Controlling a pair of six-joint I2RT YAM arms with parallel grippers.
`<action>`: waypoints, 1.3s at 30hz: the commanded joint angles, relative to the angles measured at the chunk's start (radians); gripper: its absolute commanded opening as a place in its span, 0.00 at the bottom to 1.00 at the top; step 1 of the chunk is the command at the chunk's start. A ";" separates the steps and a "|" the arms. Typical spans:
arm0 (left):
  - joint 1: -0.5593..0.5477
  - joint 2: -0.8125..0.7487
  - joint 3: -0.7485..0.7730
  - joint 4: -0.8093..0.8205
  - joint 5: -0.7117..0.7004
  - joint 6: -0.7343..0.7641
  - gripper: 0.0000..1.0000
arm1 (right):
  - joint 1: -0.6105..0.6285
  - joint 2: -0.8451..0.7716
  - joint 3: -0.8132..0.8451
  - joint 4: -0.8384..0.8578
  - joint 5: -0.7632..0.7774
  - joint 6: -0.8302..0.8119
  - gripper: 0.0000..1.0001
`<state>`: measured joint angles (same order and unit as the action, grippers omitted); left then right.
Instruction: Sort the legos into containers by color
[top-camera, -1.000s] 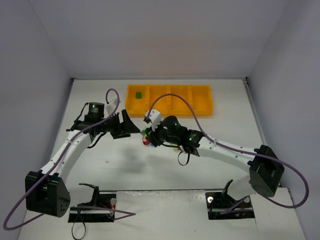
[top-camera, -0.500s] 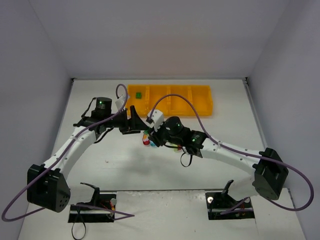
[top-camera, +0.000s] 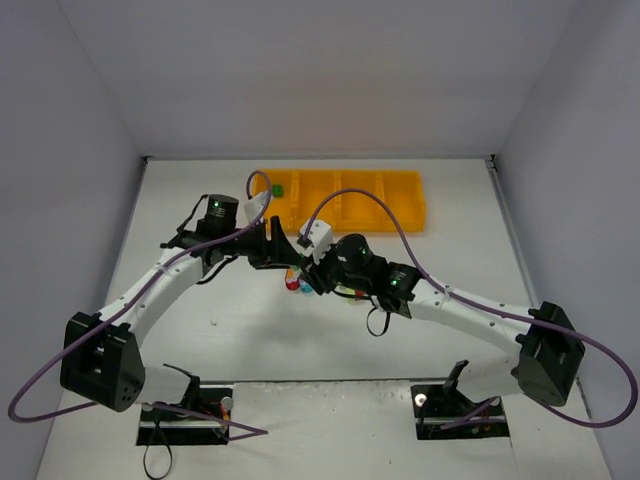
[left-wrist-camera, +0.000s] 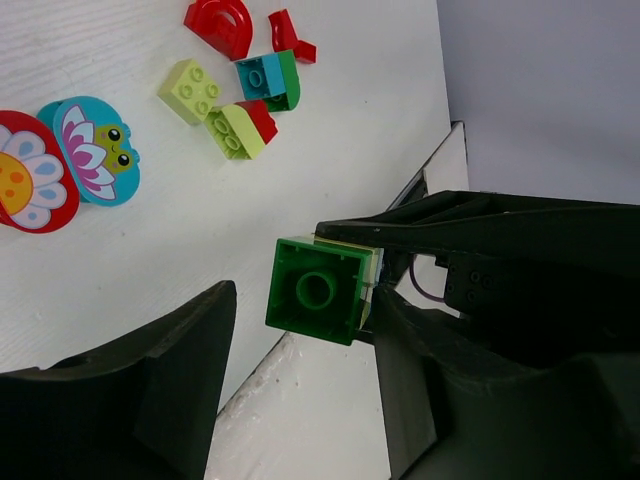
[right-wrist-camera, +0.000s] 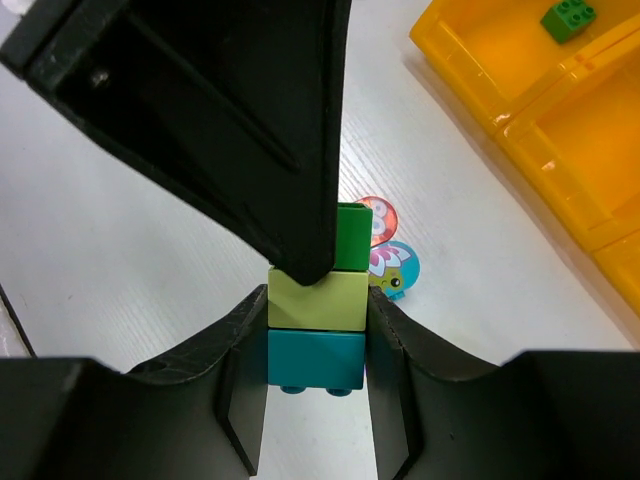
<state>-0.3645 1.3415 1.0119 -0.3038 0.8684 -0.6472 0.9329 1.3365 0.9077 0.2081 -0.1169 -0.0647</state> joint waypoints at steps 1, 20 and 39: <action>0.004 -0.025 0.050 0.092 0.017 0.012 0.50 | 0.001 -0.056 0.002 0.039 0.005 0.003 0.00; 0.002 0.002 0.013 0.177 0.119 -0.003 0.50 | 0.001 -0.065 -0.006 0.037 -0.003 0.011 0.00; 0.007 0.048 0.039 0.154 0.147 0.021 0.00 | 0.000 -0.065 -0.021 0.040 0.014 0.008 0.00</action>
<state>-0.3645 1.3941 1.0054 -0.1825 0.9813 -0.6491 0.9329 1.3102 0.8898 0.1886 -0.1188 -0.0544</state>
